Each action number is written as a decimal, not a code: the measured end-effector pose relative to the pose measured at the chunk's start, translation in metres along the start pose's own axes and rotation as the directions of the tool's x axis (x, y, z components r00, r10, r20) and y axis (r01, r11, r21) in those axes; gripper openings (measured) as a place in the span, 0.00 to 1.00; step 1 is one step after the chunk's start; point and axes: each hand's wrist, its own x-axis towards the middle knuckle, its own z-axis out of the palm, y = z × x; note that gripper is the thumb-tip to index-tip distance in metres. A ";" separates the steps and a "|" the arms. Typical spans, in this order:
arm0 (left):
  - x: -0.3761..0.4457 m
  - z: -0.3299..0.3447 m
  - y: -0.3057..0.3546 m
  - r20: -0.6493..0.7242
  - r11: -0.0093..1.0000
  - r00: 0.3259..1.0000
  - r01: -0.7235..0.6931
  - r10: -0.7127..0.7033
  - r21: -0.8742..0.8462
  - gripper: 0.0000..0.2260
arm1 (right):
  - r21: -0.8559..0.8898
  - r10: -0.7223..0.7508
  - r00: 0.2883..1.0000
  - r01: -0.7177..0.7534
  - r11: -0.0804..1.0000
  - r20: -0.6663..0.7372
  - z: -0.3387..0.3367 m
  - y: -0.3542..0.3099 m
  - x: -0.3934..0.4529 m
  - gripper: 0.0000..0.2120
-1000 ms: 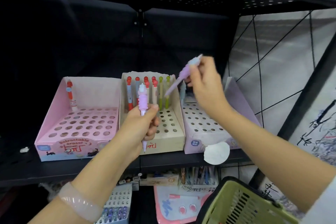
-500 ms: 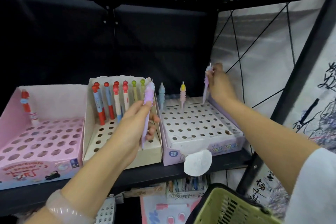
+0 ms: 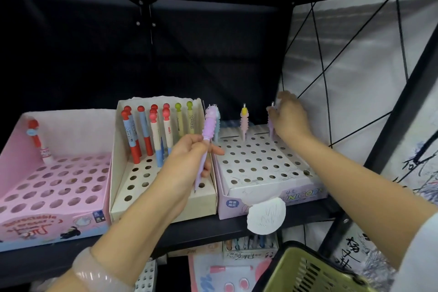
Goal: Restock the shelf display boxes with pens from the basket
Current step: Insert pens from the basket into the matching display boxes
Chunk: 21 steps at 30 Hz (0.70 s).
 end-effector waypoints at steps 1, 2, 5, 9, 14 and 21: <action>0.000 0.001 0.000 0.005 0.999 1.000 -0.017 0.017 0.028 0.06 | 0.066 -0.049 0.997 0.053 0.996 -0.057 -0.004 -0.012 -0.006 0.12; 0.000 0.002 0.001 0.011 0.998 0.999 -0.036 0.036 0.056 0.05 | 0.194 -0.083 0.996 0.090 0.977 -0.043 -0.007 -0.026 -0.013 0.09; 0.000 0.009 0.004 0.025 0.995 0.997 -0.072 0.070 0.069 0.05 | 0.567 -0.205 0.925 -0.013 0.824 0.319 -0.017 -0.066 -0.044 0.07; -0.004 0.015 0.009 0.034 0.995 0.997 -0.069 0.067 0.077 0.07 | 0.692 -0.272 0.886 -0.073 0.718 0.376 -0.022 -0.080 -0.057 0.03; -0.005 0.006 0.009 0.094 0.879 0.969 -0.247 0.229 0.408 0.12 | 0.546 -0.085 0.996 0.091 0.833 -0.037 -0.042 -0.053 -0.013 0.04; -0.001 0.004 0.005 0.157 0.822 0.958 -0.286 0.239 0.493 0.11 | -0.038 -0.044 0.998 0.042 0.998 -0.051 -0.034 0.002 0.017 0.12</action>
